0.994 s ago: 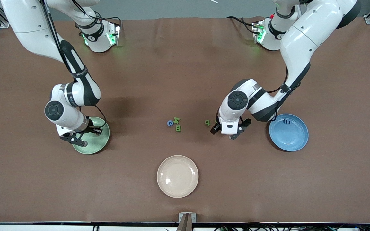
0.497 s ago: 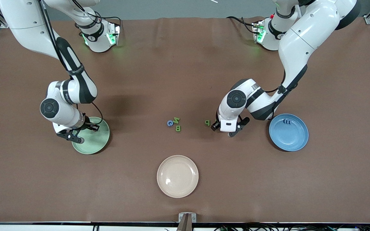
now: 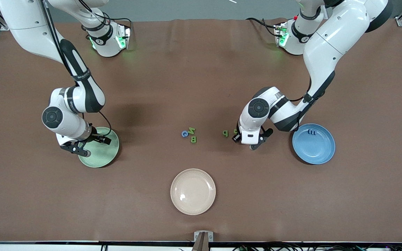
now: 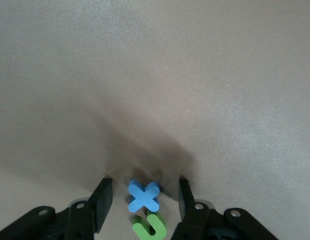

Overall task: Sort upper and lower case letters into plates
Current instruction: 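Grasp the blue x with the left gripper while the right gripper grasps blue letter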

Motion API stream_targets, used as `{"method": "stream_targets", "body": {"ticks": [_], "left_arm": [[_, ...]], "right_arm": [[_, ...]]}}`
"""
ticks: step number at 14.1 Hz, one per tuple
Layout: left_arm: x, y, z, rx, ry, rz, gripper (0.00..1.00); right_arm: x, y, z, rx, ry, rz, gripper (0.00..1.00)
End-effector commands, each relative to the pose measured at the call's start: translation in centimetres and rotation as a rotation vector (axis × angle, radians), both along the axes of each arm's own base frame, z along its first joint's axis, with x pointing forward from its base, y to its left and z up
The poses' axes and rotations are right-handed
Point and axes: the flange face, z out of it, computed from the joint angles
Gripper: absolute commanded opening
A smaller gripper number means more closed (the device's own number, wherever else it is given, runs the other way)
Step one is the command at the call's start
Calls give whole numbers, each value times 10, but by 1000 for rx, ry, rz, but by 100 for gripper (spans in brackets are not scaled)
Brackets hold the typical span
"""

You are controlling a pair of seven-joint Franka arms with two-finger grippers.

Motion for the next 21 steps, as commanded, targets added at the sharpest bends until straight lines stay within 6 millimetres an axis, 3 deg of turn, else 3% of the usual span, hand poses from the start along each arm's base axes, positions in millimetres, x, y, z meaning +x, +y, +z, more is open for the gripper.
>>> {"method": "stream_targets", "body": {"ticks": [1, 4, 7, 10, 14, 17, 19, 21], "left_arm": [[-3, -1, -1, 6, -20, 3, 60], [-2, -2, 1, 3, -22, 5, 60], [-3, -3, 1, 4, -22, 5, 45], [-3, -3, 2, 3, -23, 5, 26], [3, 1, 9, 2, -37, 12, 13], [13, 10, 50, 27, -83, 12, 13], [23, 25, 73, 40, -100, 6, 13], [36, 54, 93, 40, -90, -46, 13]], "right_arm": [[14, 19, 38, 7, 18, -27, 100], [10, 98, 47, 10, 0, -159, 100], [1, 188, 65, 18, -42, -285, 100], [-4, 254, 51, 16, -46, -379, 100], [-10, 304, 20, 21, -64, -460, 100], [-14, 329, 6, 19, -64, -506, 100], [-17, 338, 3, 19, -64, -535, 100], [-25, 349, 1, 14, -61, -543, 100]]}}
